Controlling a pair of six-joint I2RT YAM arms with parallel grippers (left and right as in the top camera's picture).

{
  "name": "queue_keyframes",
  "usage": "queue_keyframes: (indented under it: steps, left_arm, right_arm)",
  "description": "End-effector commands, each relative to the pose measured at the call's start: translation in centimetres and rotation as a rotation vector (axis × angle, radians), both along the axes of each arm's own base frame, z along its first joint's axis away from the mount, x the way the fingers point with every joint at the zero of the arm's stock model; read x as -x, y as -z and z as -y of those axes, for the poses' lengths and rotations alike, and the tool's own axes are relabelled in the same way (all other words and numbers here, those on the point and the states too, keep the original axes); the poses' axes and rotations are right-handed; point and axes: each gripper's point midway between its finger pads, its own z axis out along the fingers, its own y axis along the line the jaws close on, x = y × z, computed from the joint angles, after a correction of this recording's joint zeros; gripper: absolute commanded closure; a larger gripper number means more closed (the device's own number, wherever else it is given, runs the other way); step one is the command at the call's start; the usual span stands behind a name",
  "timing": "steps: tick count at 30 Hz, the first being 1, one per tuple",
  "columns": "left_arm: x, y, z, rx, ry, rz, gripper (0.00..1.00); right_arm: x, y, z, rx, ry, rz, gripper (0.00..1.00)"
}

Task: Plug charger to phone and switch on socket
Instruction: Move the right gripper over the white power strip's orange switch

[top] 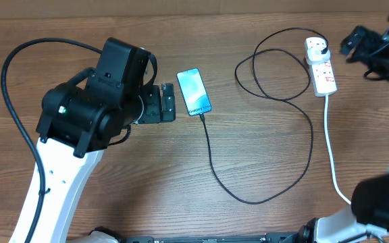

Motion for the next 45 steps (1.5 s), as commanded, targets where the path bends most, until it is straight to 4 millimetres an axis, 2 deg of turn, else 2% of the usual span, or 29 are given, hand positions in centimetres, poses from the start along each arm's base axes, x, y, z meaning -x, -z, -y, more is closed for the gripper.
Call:
queue_keyframes:
  steps: [1,4,6,10,13,18,28,39,41,45]
  left_arm:
    - [-0.2,0.5,-0.1,-0.020,-0.011,-0.010,0.00]
    - [-0.3,0.6,-0.1,-0.022,-0.011,-0.014,0.00]
    - [-0.4,0.7,0.0,-0.023,-0.011,-0.016,0.00]
    - [-0.4,0.7,0.0,-0.024,-0.012,-0.016,0.00]
    - [-0.5,0.7,0.0,-0.022,-0.011,-0.013,0.00]
    - [-0.5,0.7,0.0,-0.023,-0.011,-0.013,0.00]
    - [-0.5,0.7,0.0,-0.022,-0.011,-0.014,0.01]
    - [-0.5,0.7,0.0,-0.022,-0.011,-0.014,0.00]
    - [-0.5,0.7,0.0,-0.022,-0.011,-0.014,0.00]
    - [-0.5,0.7,0.0,-0.022,-0.011,-0.014,0.00]
  right_arm:
    - [-1.9,-0.5,3.4,0.109,-0.011,0.050,0.00]
    - [-2.5,1.2,6.7,0.226,0.046,0.007,0.00]
    - [-2.9,2.7,7.8,0.249,0.074,-0.024,0.00]
    - [-3.8,6.9,8.1,0.218,0.062,-0.092,0.00]
    - [-4.5,9.9,7.4,0.161,0.025,-0.125,0.00]
    - [-5.3,13.0,7.3,0.138,0.013,-0.155,0.00]
    - [-6.8,16.5,7.7,0.129,0.006,-0.157,0.00]
    - [-7.2,20.9,4.9,0.065,-0.043,-0.215,0.00]
    - [-7.3,21.5,4.5,0.051,-0.031,-0.221,0.00]
    - [-7.8,21.4,4.5,0.048,-0.014,-0.201,0.00]
